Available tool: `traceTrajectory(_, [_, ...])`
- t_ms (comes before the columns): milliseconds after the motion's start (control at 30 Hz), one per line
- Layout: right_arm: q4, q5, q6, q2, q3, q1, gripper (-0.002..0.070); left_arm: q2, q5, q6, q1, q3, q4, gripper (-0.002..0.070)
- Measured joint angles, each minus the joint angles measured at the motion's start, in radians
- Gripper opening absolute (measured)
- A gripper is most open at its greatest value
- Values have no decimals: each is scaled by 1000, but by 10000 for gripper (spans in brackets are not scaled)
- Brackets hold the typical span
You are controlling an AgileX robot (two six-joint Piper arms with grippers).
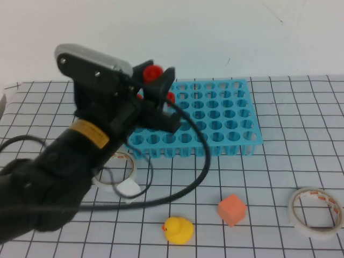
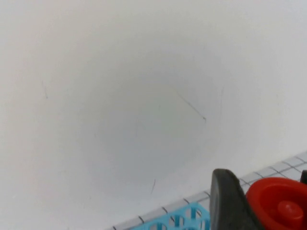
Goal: Place the test tubes
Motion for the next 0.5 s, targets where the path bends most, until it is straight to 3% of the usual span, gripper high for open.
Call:
traceTrajectory(167, [0, 0, 0, 0, 0, 0, -1, 136, -101, -6, -1, -85, -15, 249])
traceTrajectory(500, [0, 0, 0, 0, 0, 0, -1, 378, -117, -28, -1, -307, -36, 249])
